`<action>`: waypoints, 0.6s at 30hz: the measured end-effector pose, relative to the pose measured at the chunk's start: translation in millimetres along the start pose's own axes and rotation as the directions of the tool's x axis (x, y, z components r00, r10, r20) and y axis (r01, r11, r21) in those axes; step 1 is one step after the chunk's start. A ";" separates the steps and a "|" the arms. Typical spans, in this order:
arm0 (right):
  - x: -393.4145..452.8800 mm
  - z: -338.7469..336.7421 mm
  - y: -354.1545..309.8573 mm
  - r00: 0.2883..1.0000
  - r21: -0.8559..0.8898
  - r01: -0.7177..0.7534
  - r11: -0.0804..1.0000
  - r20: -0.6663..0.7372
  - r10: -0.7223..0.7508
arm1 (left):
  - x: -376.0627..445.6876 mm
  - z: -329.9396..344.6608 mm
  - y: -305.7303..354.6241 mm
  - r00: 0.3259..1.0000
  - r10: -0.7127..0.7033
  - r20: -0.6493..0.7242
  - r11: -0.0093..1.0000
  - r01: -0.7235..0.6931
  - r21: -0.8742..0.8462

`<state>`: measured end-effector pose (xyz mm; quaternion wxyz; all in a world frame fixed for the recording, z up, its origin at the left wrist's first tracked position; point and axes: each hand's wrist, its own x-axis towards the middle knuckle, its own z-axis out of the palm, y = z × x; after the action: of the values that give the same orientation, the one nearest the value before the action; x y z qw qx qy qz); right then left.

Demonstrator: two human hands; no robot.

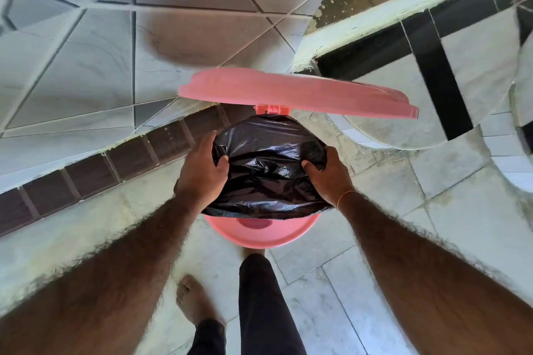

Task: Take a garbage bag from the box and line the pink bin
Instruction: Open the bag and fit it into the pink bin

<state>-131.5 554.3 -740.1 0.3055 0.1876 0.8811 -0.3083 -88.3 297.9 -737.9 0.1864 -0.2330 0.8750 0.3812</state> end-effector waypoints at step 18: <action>-43.2 19.3 20.9 0.983 0.147 -0.019 0.989 -0.181 0.046 | -58.6 3.8 -24.2 0.988 -0.054 -0.142 0.995 0.042 -0.092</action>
<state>-80.4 550.9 -732.9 0.2136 0.2512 0.8777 -0.3478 -26.3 301.8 -724.8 0.1213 -0.2890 0.8626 0.3971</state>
